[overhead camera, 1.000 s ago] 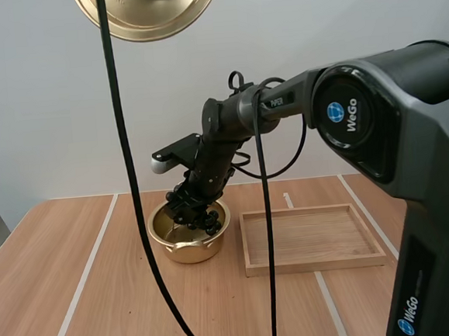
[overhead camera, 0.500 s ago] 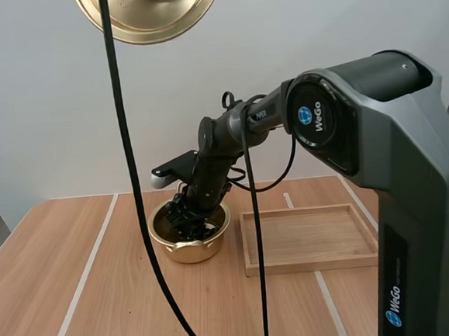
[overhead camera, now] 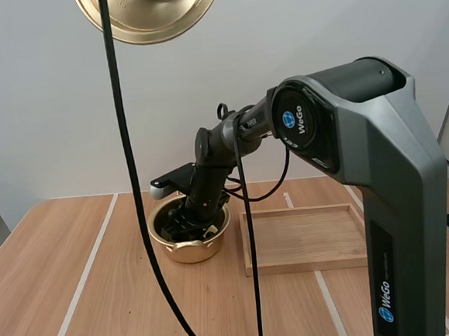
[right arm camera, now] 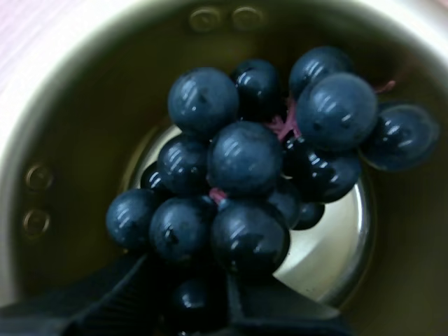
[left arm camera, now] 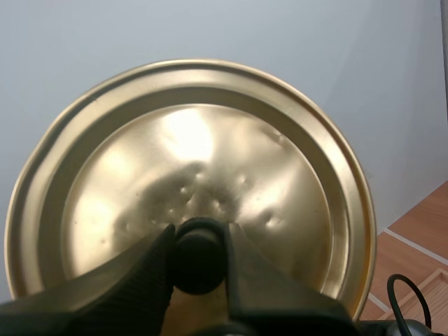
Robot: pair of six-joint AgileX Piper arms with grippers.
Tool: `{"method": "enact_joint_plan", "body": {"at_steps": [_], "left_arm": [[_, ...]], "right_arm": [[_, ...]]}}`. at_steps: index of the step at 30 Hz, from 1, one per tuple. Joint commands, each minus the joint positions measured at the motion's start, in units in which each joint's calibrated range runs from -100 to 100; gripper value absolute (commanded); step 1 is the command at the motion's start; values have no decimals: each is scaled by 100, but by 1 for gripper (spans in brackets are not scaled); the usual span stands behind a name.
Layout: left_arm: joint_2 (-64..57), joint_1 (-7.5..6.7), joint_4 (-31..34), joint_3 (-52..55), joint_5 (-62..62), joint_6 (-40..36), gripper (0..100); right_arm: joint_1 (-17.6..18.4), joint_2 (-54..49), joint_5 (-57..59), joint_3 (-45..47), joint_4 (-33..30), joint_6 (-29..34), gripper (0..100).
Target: Open the pot, put the grape inside, and close it
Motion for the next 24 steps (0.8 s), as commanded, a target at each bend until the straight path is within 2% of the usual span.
{"method": "enact_joint_plan", "body": {"at_steps": [1, 8, 10, 12, 13, 20, 24], "left_arm": [[-4, -7, -42, -50, -124, -56, 0], [-4, -7, -42, -50, -124, -56, 0], [-4, -7, -42, -50, -124, -56, 0], [-4, -7, -42, -50, -124, -56, 0], [-4, -7, -42, -50, -124, -56, 0], [-4, -7, -42, -50, -124, -56, 0], [-4, -7, -42, -50, -123, -35, 0]], "right_arm": [[13, 15, 147, -33, -30, -68, 0], [13, 15, 147, -33, -30, -17, 2], [13, 2, 147, -33, -30, -17, 31], [13, -38, 147, -33, -30, -2, 80], [13, -50, 126, -33, -30, 7, 100], [13, -349, 296, -33, -322, 107, 100], [13, -573, 296, -33, -265, 107, 100]]}}
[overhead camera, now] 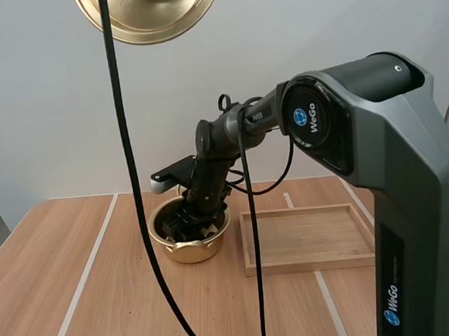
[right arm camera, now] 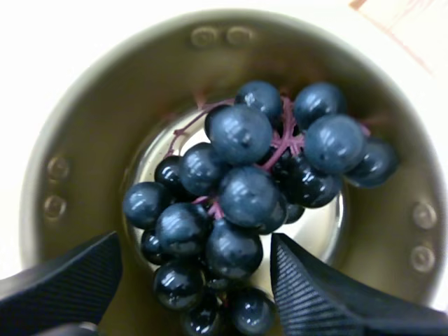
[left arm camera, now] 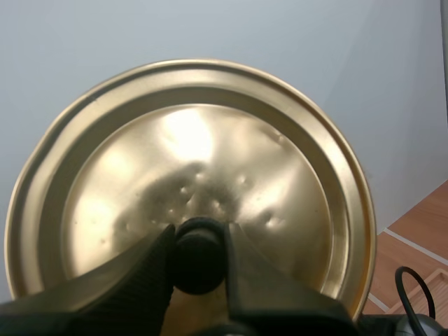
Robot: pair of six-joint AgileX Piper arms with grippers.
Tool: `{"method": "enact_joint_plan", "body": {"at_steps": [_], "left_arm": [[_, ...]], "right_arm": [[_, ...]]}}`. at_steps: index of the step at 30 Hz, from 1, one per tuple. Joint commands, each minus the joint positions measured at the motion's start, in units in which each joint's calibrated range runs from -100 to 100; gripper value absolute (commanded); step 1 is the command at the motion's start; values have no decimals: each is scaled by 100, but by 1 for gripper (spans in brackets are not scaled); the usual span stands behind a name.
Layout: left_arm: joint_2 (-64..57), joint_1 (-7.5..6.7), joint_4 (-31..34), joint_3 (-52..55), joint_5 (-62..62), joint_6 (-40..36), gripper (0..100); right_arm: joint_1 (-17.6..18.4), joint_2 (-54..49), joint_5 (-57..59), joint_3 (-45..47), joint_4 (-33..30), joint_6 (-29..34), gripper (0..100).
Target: Open the pot, put the grape inside, and close it
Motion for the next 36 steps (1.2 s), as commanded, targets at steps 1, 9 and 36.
{"method": "enact_joint_plan", "body": {"at_steps": [1, 9, 36], "left_arm": [[-4, -7, -42, -50, -123, -35, 0], [-4, -7, 30, -50, -171, -35, 0], [54, -7, 33, -71, -29, -383, 0]], "right_arm": [[13, -285, 59, -1, -9, 16, 100], [13, -1231, 45, -1, -9, 16, 100], [-1525, -3536, 352, -1, -1685, 1136, 100]]}}
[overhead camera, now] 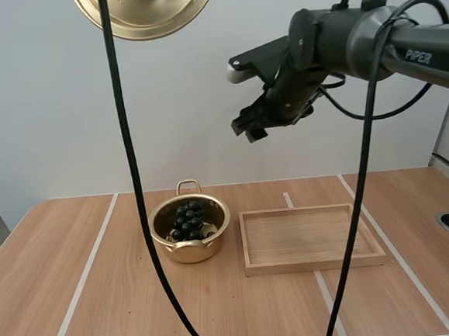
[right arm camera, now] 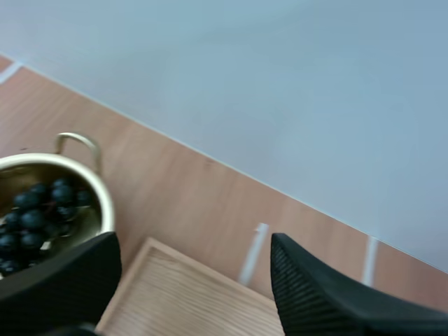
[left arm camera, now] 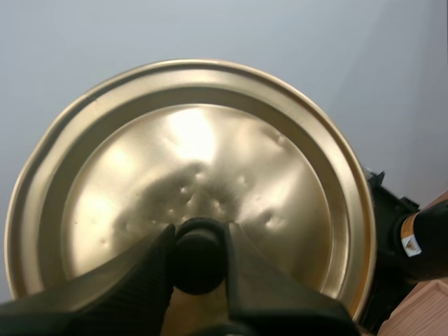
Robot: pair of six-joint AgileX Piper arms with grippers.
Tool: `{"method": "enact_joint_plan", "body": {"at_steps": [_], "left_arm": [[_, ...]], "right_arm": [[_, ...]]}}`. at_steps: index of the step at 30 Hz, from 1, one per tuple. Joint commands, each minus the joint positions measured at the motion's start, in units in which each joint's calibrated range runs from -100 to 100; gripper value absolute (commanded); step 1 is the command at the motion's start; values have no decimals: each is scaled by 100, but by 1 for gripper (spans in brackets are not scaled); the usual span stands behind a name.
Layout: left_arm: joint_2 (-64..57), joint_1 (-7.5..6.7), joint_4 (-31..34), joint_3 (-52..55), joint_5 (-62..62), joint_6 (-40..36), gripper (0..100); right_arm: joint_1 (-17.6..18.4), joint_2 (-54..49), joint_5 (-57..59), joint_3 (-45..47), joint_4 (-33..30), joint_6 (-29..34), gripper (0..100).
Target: Open the pot, put the grape inside, and close it
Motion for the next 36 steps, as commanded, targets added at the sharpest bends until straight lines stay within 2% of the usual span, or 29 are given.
{"method": "enact_joint_plan", "body": {"at_steps": [1, 9, 10, 11, 15, 30, 36], "left_arm": [[75, -7, -38, 61, -94, -126, 0], [450, -7, -26, 616, -130, -126, 0], [517, -7, -26, 714, -168, -126, 0], [588, -7, -26, 843, -226, -126, 0], [861, -7, -26, 1318, -404, -126, 0], [1637, -7, -26, 3343, -2436, 75, 0], [2222, -7, -26, 3531, -2477, 111, 0]], "right_arm": [[-266, -290, 52, -1, -154, 15, 100], [-808, -838, 247, -1, -154, 15, 100], [-849, -889, 247, -1, -154, 15, 89], [-880, -945, 247, -1, -154, 41, 73], [-918, -1159, 247, -1, -154, 202, 0], [-918, -1442, 330, -1, -66, 216, 0], [-918, -1442, 330, -1, -65, 206, 0]]}}
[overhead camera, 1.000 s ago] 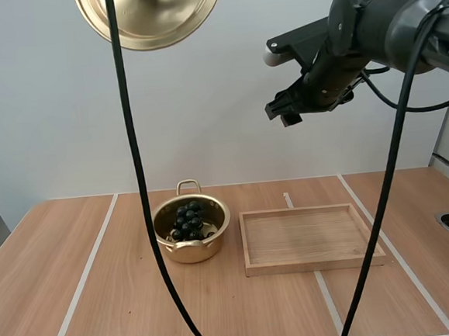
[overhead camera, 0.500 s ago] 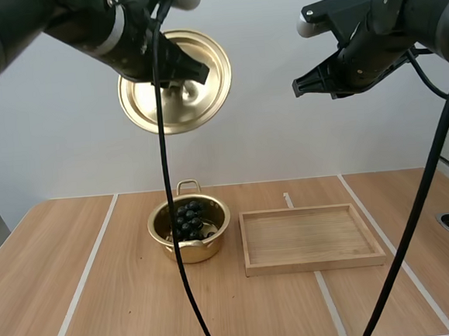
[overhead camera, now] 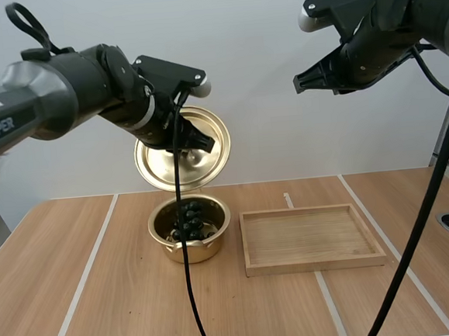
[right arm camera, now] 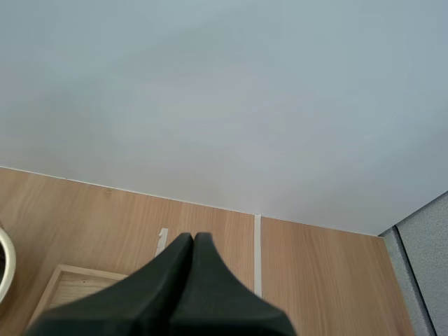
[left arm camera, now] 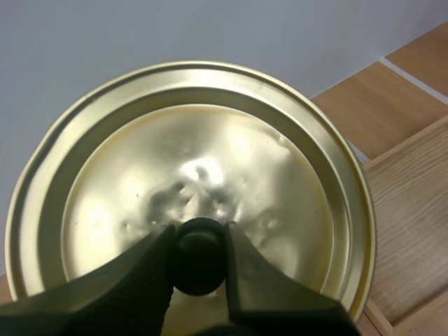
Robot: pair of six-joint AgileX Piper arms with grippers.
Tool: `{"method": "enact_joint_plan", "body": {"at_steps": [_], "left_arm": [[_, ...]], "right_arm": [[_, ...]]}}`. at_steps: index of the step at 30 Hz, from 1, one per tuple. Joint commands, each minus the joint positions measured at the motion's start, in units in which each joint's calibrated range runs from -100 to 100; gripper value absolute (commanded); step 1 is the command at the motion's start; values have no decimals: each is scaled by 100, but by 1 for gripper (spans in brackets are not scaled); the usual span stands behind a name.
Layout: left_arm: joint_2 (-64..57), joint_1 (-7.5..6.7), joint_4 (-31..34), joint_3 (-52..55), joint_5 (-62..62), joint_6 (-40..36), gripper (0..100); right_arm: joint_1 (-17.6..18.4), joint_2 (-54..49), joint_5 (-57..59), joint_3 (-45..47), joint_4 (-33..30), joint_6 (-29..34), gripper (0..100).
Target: Open the pot, put the grape inside, and close it
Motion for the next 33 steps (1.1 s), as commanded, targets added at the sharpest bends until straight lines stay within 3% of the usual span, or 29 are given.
{"method": "enact_joint_plan", "body": {"at_steps": [1, 20, 33], "left_arm": [[270, -7, -60, 40, -204, 12, 0], [1934, -7, 242, 40, 78, -193, 0], [2097, -7, 464, 40, 168, -403, 0]], "right_arm": [[-18, -79, 49, -1, 26, 20, 0], [-18, -79, 117, -1, 26, 10, 0], [-18, -79, 137, -1, 26, -21, 0]]}}
